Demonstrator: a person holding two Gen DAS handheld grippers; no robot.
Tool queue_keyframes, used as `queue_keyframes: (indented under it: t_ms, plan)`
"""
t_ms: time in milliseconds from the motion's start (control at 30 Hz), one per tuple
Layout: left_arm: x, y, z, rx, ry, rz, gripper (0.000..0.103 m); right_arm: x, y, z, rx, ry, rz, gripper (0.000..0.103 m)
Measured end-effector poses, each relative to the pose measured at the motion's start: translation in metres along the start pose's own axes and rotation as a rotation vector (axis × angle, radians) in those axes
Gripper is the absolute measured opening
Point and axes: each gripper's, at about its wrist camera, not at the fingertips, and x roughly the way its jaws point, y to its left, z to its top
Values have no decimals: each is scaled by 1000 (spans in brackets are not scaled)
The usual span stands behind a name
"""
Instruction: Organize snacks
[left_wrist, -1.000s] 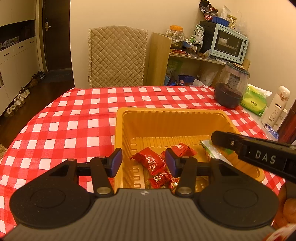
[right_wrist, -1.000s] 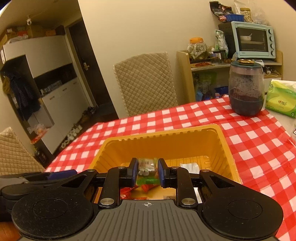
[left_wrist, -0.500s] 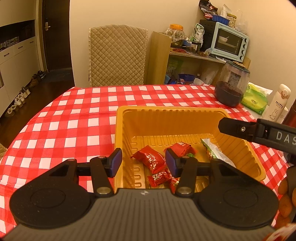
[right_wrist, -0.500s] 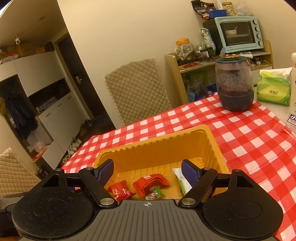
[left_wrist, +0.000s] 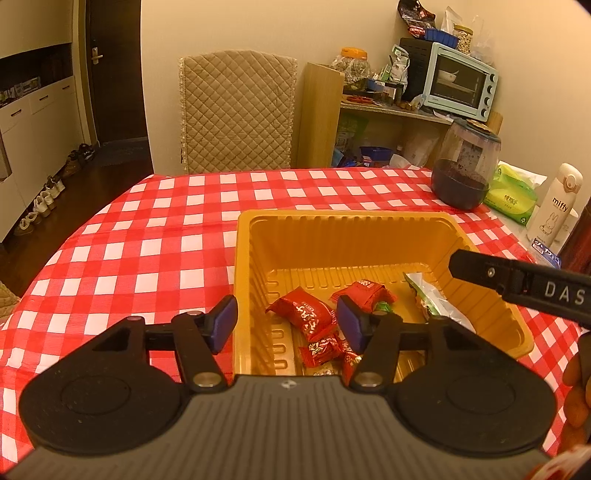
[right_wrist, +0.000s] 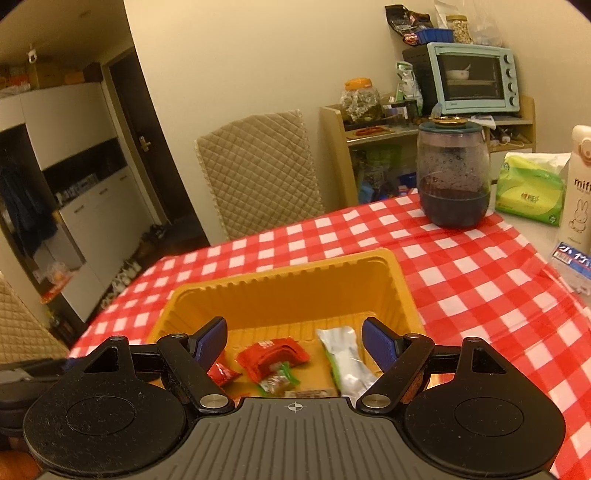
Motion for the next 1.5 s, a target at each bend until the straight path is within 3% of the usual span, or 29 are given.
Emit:
queue_keyframes:
  t_ms: [167, 500, 767, 1200, 1500]
  plan:
    - [-8, -1, -4, 7, -9, 2, 63, -6, 1, -5, -22, 0, -15, 80]
    - [-34, -1, -20, 25, -49, 41, 88, -26, -5, -16, -35, 3, -39, 80]
    - [-63, -1, -43, -15, -71, 42, 100, -56, -18, -30, -6, 14, -46, 80]
    - [-108, -17, -90, -16, -70, 20, 103, -116, -44, -63, -20, 21, -79, 80]
    - [-110, -41, -124, 42, 38, -25, 103, -130, -58, -103, -98, 112, -69, 80]
